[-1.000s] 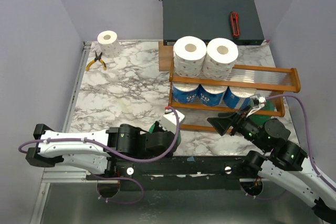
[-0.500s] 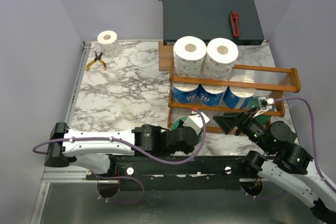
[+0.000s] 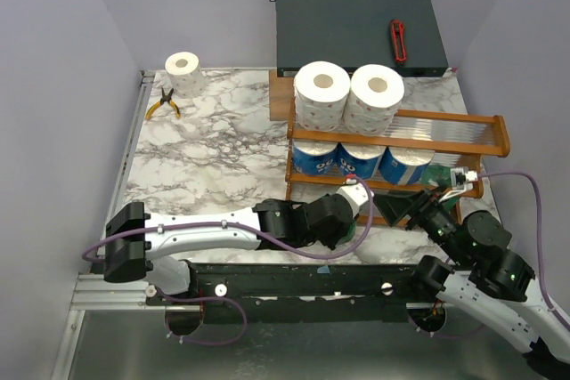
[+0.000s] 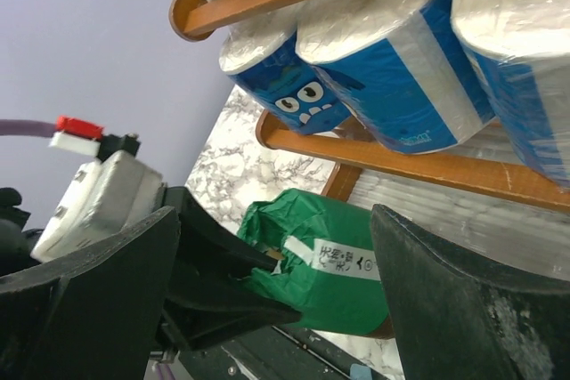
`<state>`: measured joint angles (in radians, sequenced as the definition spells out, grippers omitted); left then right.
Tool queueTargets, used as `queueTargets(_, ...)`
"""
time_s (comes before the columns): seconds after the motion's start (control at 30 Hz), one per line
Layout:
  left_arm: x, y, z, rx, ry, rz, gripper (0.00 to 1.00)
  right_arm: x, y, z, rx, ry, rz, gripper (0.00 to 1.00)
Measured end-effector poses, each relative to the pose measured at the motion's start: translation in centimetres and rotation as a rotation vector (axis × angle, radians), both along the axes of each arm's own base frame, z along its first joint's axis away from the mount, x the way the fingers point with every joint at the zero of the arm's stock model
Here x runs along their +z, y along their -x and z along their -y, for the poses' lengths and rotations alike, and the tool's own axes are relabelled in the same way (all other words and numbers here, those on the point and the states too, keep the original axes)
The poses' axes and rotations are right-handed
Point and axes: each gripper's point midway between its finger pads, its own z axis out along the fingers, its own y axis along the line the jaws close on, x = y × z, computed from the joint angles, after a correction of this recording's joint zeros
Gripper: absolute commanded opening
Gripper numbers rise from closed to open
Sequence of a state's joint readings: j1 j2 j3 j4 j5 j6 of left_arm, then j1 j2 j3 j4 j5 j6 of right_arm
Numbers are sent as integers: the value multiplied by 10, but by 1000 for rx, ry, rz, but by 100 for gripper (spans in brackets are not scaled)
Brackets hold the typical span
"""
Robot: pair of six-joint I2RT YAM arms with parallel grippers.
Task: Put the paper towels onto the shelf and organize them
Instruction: Place the paper towel on the shelf.
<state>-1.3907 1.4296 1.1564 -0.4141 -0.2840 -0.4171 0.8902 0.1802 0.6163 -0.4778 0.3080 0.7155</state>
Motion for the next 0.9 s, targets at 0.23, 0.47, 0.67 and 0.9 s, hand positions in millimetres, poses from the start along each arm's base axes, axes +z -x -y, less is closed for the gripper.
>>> queueTargets(0.23, 1, -22, 17, 2, 8, -8, 22, 0, 0, 7, -26, -6, 2, 91)
queueTargets(0.47, 0, -34, 35, -17, 4, -2, 22, -2, -1, 8, -34, -4, -4, 91)
queueTargets(0.67, -8, -38, 47, -30, -3, -14, 22, -6, 1, 11, -39, 6, -13, 91)
queueTargets(0.9, -14, -43, 55, -36, -9, -28, 22, -12, 1, 16, -56, 23, -24, 91)
